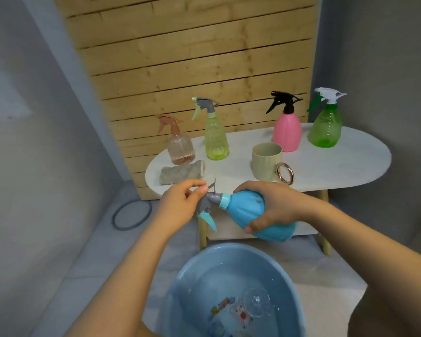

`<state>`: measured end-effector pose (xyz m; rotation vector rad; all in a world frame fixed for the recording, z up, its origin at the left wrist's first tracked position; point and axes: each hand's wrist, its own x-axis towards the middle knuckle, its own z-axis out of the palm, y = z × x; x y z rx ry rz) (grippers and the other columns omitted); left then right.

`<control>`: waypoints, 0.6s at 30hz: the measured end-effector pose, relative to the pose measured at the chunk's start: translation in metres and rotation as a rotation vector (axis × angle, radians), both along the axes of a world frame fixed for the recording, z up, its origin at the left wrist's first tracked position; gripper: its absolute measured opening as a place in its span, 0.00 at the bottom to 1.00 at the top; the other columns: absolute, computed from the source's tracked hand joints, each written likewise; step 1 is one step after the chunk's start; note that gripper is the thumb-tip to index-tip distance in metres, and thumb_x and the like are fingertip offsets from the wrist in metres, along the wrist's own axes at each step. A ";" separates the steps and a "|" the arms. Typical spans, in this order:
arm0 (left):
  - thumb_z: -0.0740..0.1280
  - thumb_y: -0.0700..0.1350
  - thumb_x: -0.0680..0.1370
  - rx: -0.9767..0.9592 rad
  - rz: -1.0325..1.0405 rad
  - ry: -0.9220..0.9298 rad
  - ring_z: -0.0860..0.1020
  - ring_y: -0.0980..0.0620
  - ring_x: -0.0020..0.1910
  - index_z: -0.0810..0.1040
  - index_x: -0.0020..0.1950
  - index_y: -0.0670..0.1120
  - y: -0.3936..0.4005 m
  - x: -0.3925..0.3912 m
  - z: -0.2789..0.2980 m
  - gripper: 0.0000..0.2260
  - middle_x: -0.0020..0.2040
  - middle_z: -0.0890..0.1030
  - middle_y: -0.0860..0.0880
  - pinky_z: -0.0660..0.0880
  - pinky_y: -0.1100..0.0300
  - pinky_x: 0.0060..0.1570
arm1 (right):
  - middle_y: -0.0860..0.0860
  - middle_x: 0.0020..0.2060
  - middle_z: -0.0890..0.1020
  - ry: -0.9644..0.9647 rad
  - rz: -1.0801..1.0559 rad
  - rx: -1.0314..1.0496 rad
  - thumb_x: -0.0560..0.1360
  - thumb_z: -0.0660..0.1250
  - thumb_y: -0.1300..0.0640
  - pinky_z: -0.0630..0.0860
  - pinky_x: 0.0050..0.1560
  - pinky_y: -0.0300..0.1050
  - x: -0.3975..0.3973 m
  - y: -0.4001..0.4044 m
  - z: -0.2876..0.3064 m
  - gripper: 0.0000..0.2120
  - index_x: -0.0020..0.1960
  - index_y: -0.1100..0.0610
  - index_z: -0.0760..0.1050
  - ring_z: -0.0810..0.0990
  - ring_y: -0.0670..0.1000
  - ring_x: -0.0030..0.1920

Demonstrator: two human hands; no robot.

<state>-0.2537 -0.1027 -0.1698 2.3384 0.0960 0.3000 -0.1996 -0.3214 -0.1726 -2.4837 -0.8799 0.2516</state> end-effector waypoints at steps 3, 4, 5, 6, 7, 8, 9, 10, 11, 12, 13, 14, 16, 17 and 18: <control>0.64 0.51 0.79 0.018 0.030 -0.047 0.78 0.56 0.40 0.79 0.57 0.52 0.003 -0.002 0.001 0.09 0.43 0.81 0.48 0.71 0.70 0.37 | 0.39 0.51 0.75 -0.029 0.014 0.029 0.60 0.78 0.43 0.70 0.48 0.40 -0.002 0.003 -0.004 0.34 0.63 0.41 0.67 0.74 0.45 0.50; 0.64 0.51 0.79 0.026 0.040 -0.069 0.77 0.58 0.39 0.78 0.57 0.52 0.004 -0.002 0.000 0.09 0.41 0.81 0.48 0.69 0.73 0.34 | 0.39 0.51 0.75 -0.025 0.018 0.035 0.60 0.78 0.43 0.71 0.48 0.40 -0.003 0.004 -0.005 0.34 0.63 0.41 0.67 0.74 0.45 0.50; 0.64 0.51 0.79 0.033 0.047 -0.085 0.76 0.58 0.38 0.78 0.57 0.52 0.003 -0.004 -0.001 0.09 0.40 0.80 0.48 0.69 0.73 0.33 | 0.39 0.51 0.75 -0.016 0.024 0.042 0.60 0.78 0.43 0.71 0.49 0.40 -0.003 0.005 -0.005 0.34 0.62 0.41 0.67 0.75 0.45 0.50; 0.64 0.51 0.78 0.031 0.047 -0.094 0.76 0.58 0.37 0.77 0.57 0.52 0.002 -0.006 -0.001 0.09 0.39 0.80 0.49 0.69 0.73 0.32 | 0.39 0.51 0.75 -0.008 0.031 0.047 0.60 0.78 0.43 0.71 0.49 0.40 -0.002 0.005 -0.005 0.34 0.62 0.41 0.67 0.75 0.45 0.50; 0.64 0.51 0.78 0.014 0.040 -0.101 0.76 0.58 0.36 0.77 0.56 0.52 0.002 -0.007 0.000 0.09 0.38 0.79 0.49 0.69 0.73 0.32 | 0.39 0.51 0.75 -0.008 0.040 0.047 0.60 0.78 0.43 0.71 0.49 0.39 -0.002 0.004 -0.005 0.34 0.62 0.41 0.67 0.75 0.44 0.50; 0.64 0.51 0.78 -0.005 0.037 -0.111 0.75 0.58 0.35 0.76 0.56 0.52 0.002 -0.007 0.000 0.08 0.37 0.79 0.49 0.69 0.73 0.32 | 0.39 0.51 0.75 -0.015 0.044 0.040 0.60 0.78 0.44 0.70 0.48 0.39 -0.002 0.003 -0.005 0.34 0.63 0.41 0.67 0.74 0.44 0.50; 0.65 0.51 0.78 -0.015 0.040 -0.113 0.75 0.58 0.35 0.76 0.55 0.53 0.003 -0.006 0.000 0.07 0.36 0.79 0.48 0.69 0.73 0.32 | 0.39 0.52 0.75 -0.032 0.042 0.033 0.60 0.78 0.43 0.70 0.49 0.39 -0.002 0.003 -0.005 0.35 0.63 0.41 0.67 0.74 0.44 0.51; 0.65 0.51 0.78 -0.010 0.049 -0.111 0.76 0.57 0.35 0.75 0.54 0.53 0.002 -0.005 -0.001 0.06 0.37 0.79 0.47 0.69 0.72 0.31 | 0.39 0.54 0.75 -0.076 0.032 0.012 0.60 0.78 0.42 0.70 0.50 0.39 -0.002 0.004 -0.005 0.36 0.64 0.41 0.67 0.74 0.44 0.52; 0.64 0.50 0.79 0.022 0.062 -0.101 0.76 0.55 0.35 0.76 0.53 0.52 0.001 -0.004 -0.004 0.05 0.37 0.80 0.47 0.69 0.71 0.30 | 0.40 0.56 0.74 -0.167 0.023 -0.036 0.60 0.77 0.40 0.69 0.52 0.41 -0.001 0.005 -0.006 0.37 0.65 0.41 0.66 0.73 0.46 0.54; 0.63 0.49 0.79 0.064 0.074 -0.088 0.77 0.54 0.35 0.76 0.52 0.51 0.000 -0.002 -0.009 0.05 0.38 0.80 0.46 0.68 0.70 0.29 | 0.41 0.58 0.73 -0.304 0.021 -0.113 0.60 0.75 0.38 0.67 0.53 0.42 0.001 0.007 -0.009 0.38 0.66 0.41 0.64 0.72 0.47 0.55; 0.62 0.47 0.80 0.078 0.076 -0.056 0.77 0.53 0.35 0.77 0.52 0.49 -0.002 0.000 -0.013 0.05 0.40 0.81 0.46 0.68 0.68 0.30 | 0.41 0.59 0.72 -0.434 0.024 -0.192 0.60 0.74 0.37 0.65 0.54 0.42 0.003 0.009 -0.011 0.39 0.67 0.40 0.63 0.71 0.48 0.56; 0.62 0.46 0.80 0.026 0.074 -0.015 0.78 0.52 0.36 0.77 0.52 0.48 -0.003 0.002 -0.017 0.06 0.41 0.81 0.47 0.69 0.67 0.30 | 0.41 0.60 0.71 -0.504 0.028 -0.243 0.61 0.73 0.36 0.63 0.53 0.43 0.007 0.011 -0.013 0.39 0.68 0.40 0.62 0.70 0.48 0.56; 0.61 0.47 0.81 -0.228 0.083 0.084 0.79 0.53 0.32 0.76 0.56 0.49 -0.004 0.002 -0.017 0.07 0.39 0.80 0.47 0.72 0.65 0.26 | 0.41 0.61 0.71 -0.425 0.028 -0.249 0.60 0.73 0.36 0.65 0.56 0.44 0.012 0.010 -0.014 0.39 0.68 0.39 0.62 0.70 0.48 0.57; 0.60 0.47 0.81 -0.326 0.093 0.105 0.78 0.55 0.28 0.75 0.59 0.51 -0.001 0.002 -0.014 0.08 0.36 0.78 0.48 0.72 0.64 0.24 | 0.41 0.62 0.72 -0.337 0.029 -0.218 0.59 0.73 0.35 0.67 0.59 0.46 0.014 0.008 -0.014 0.40 0.68 0.38 0.62 0.71 0.48 0.58; 0.59 0.45 0.82 -0.378 0.075 0.106 0.76 0.56 0.25 0.74 0.61 0.52 0.003 0.002 -0.012 0.10 0.34 0.77 0.47 0.73 0.63 0.23 | 0.41 0.62 0.72 -0.261 0.031 -0.186 0.59 0.74 0.35 0.68 0.60 0.48 0.015 0.006 -0.014 0.41 0.68 0.38 0.62 0.71 0.48 0.59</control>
